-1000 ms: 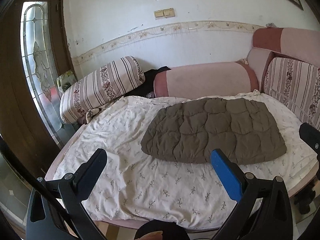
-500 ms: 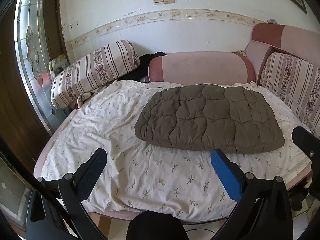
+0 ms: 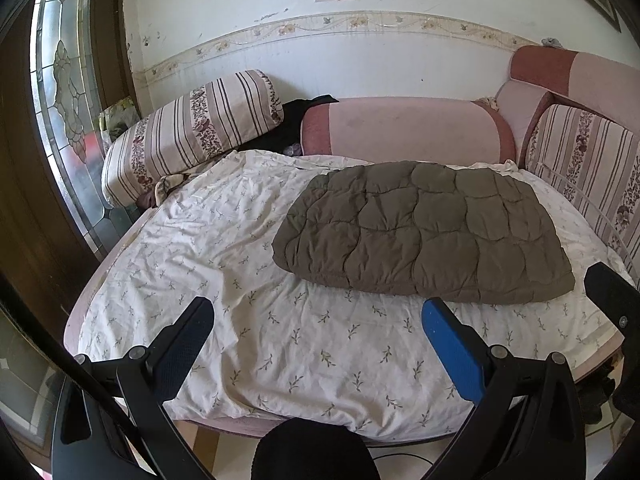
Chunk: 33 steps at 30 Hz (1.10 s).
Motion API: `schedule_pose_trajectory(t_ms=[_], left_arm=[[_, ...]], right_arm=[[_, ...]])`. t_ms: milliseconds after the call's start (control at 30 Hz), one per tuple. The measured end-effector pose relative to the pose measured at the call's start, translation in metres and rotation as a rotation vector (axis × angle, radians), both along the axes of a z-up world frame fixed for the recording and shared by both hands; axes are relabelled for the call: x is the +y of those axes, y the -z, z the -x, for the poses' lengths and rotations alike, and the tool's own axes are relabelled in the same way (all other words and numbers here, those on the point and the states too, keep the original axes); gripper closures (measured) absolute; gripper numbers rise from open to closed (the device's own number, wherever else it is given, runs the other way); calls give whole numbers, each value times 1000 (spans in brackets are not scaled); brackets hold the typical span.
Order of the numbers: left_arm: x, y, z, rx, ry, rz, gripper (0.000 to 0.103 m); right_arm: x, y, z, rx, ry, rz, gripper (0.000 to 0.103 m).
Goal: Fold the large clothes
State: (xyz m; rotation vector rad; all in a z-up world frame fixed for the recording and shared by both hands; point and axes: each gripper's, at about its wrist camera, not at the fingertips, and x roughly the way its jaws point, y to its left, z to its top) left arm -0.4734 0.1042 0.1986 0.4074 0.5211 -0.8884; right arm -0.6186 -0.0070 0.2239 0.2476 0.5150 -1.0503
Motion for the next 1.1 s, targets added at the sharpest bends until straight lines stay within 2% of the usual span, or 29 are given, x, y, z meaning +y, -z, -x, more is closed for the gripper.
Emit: schedule_pose_trajectory(t_ms=[1100], left_arm=[[0, 12, -5, 14, 0, -21, 0]], right_arm=[[0, 10, 2, 24, -6, -11, 0]])
